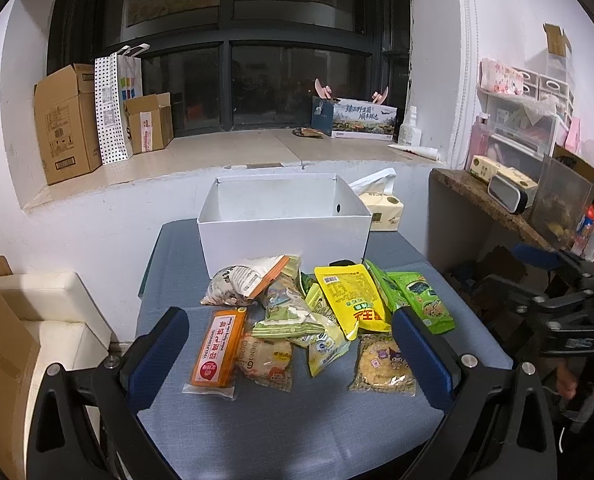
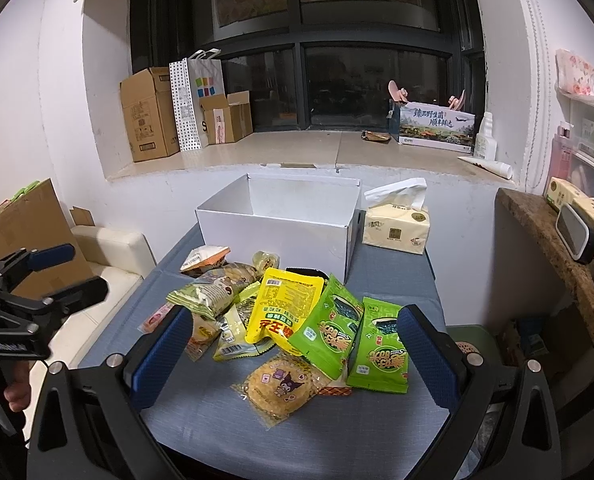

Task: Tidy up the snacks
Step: 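Grasp the green seaweed bag with the right gripper while left grasps white-orange chip bag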

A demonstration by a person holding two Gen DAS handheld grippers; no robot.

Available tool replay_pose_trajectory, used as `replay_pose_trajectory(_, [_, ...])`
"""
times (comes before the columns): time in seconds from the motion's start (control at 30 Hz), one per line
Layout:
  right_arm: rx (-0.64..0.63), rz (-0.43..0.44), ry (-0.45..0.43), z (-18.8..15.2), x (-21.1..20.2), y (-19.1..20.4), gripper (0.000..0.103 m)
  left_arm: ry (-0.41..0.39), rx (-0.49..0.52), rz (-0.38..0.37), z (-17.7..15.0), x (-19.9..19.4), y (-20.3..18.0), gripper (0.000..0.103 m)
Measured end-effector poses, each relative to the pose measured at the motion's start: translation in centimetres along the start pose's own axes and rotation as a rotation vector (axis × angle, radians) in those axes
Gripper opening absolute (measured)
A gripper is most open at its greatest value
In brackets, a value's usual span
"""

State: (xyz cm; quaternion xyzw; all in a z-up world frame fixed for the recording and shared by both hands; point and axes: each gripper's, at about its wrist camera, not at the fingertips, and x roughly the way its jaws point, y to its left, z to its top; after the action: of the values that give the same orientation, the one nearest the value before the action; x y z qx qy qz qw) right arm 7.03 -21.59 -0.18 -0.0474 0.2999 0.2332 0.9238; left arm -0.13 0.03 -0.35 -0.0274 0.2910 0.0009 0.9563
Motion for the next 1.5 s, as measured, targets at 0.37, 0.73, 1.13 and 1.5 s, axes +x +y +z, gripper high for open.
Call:
replay_pose_trajectory(0.37, [0.103,-0.179,0.272,-2.8,13.2,-9.3,0.103,-0.042,-0.052,0.025,-0.9,0.6,2.3,0.103])
replay_pose_trajectory(0.73, [0.162,-0.185,0.468,-6.0,21.1,-11.5,0.093,0.004,0.05,0.024,-2.1,1.9,1.3,0.103])
replay_pose_trajectory(1.13, [0.185,-0.149,0.319,-5.2,15.2,-11.7,0.07,0.105,-0.116,-0.055,-2.7,4.6,4.1,0.103])
replay_pose_trajectory(1.5, [0.179,-0.075,0.172,-4.1,6.8,-8.3,0.07,0.279,-0.091,-0.023,1.8,18.4,5.7,0.103])
